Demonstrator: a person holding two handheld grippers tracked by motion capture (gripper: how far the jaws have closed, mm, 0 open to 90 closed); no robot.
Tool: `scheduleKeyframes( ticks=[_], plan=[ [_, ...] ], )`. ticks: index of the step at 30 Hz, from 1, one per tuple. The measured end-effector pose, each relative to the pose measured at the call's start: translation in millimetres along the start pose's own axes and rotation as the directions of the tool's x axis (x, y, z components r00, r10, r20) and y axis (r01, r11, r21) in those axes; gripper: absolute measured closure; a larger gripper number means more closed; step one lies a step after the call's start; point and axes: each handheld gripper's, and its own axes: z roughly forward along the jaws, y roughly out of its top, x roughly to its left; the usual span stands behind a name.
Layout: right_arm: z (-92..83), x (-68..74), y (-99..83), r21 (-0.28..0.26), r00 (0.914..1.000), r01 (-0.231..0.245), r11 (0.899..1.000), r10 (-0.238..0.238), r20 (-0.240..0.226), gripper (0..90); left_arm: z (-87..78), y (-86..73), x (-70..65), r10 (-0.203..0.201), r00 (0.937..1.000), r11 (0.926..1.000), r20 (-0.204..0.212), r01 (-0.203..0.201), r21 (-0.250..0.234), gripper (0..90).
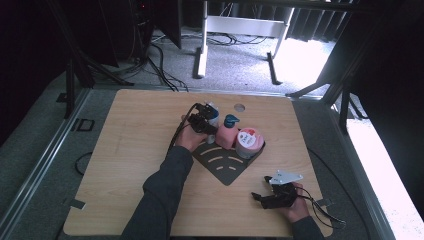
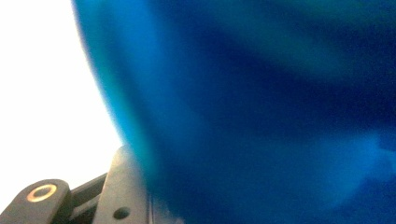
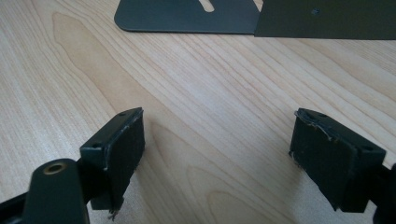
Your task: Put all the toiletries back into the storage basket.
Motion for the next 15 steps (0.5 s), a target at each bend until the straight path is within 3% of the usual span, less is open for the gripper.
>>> scheduleKeyframes(
  ticks=[6, 15],
  plan=[
    [0.0, 0.1, 0.0, 0.001, 1.0, 0.001, 1.0, -0.001, 0.001, 17.5, -0.1, -1.3, 3.9, -0.023, 0.9995, 0.9997, 0.019, 0.023, 0.011, 49.2],
    [0.1, 0.2, 0.0, 0.001, 1.0, 0.001, 1.0, -0.002, 0.002, 17.5, -5.1, -4.6, 4.3, -0.012, 0.9997, 0.9999, 0.023, 0.011, 0.009, 44.6]
  ],
)
